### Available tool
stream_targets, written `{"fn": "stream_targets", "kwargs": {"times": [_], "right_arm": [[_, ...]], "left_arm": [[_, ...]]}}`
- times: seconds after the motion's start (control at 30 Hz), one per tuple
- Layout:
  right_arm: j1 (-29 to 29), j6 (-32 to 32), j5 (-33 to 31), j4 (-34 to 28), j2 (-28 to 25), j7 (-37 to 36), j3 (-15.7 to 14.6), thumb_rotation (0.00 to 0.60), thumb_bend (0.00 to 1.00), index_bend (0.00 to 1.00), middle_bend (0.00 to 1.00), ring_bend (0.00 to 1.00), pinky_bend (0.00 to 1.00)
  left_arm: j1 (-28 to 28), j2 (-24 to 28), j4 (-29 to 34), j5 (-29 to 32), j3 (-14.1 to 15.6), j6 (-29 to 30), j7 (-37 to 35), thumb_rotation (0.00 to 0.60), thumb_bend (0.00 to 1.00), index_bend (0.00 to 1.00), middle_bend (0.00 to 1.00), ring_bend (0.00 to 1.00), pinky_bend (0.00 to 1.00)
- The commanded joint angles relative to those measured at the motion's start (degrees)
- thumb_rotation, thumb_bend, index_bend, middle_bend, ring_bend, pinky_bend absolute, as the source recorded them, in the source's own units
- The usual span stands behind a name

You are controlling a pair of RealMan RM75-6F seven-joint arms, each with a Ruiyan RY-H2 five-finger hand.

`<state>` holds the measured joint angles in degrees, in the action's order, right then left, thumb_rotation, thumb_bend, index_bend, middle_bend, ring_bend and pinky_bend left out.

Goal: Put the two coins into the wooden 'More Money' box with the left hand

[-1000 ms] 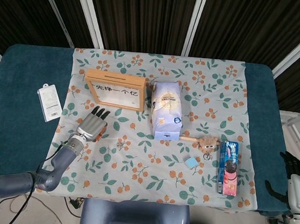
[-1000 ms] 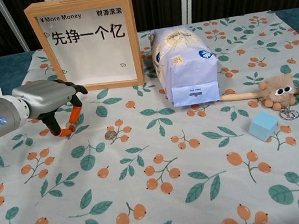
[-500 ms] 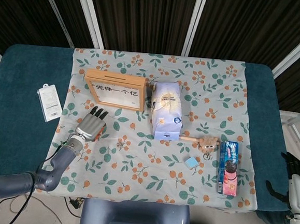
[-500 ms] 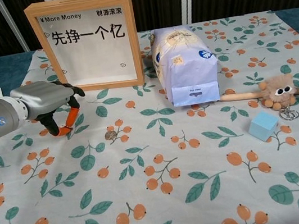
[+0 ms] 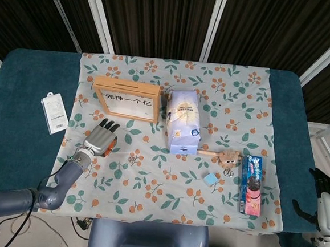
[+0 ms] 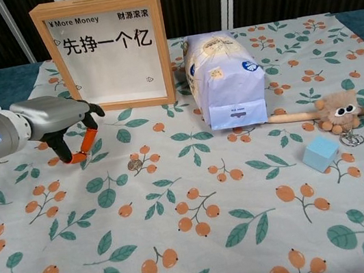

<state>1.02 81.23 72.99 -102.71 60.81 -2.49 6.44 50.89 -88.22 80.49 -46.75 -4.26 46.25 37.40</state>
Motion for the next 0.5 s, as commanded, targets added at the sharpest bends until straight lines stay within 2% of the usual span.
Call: {"fn": "stream_targets", "kwargs": {"times": [0.03, 0.3, 0.4, 0.5], "right_arm": [[0.0, 0.0, 0.0, -0.1, 0.0, 0.1, 0.0, 0.6, 0.37, 0.12, 0.08, 0.06, 0.0], [-0.1, 0.3, -0.1, -0.3, 0.0, 0.4, 0.1, 0.6, 0.37, 0.12, 0.08, 0.06, 0.0], [-0.1, 0.4, -0.1, -0.3, 0.1, 0.6, 0.1, 0.6, 0.37, 0.12, 0.08, 0.06, 0.0], [-0.1, 0.4, 0.0, -0.4, 0.1, 0.7, 0.0, 0.6, 0.37, 0.12, 0.08, 0.06, 0.0]], "left_arm": [[-0.3, 6.4, 9.5, -0.8, -0.4, 3.6, 1.4, 0.6, 0.59, 0.62, 0.06, 0.0, 0.0], [-0.1, 18.9, 25.3, 0.1, 0.1, 5.5, 3.6, 0.6, 0.59, 0.61, 0.07, 0.0, 0.0], [0.6, 24.2, 30.8, 2.5, -1.3, 5.2, 2.7, 0.6, 0.59, 0.61, 0.08, 0.0, 0.0], [1.6, 28.4, 33.5, 5.2, -2.7, 4.2, 1.3, 0.6, 0.59, 0.61, 0.08, 0.0, 0.0]]}}
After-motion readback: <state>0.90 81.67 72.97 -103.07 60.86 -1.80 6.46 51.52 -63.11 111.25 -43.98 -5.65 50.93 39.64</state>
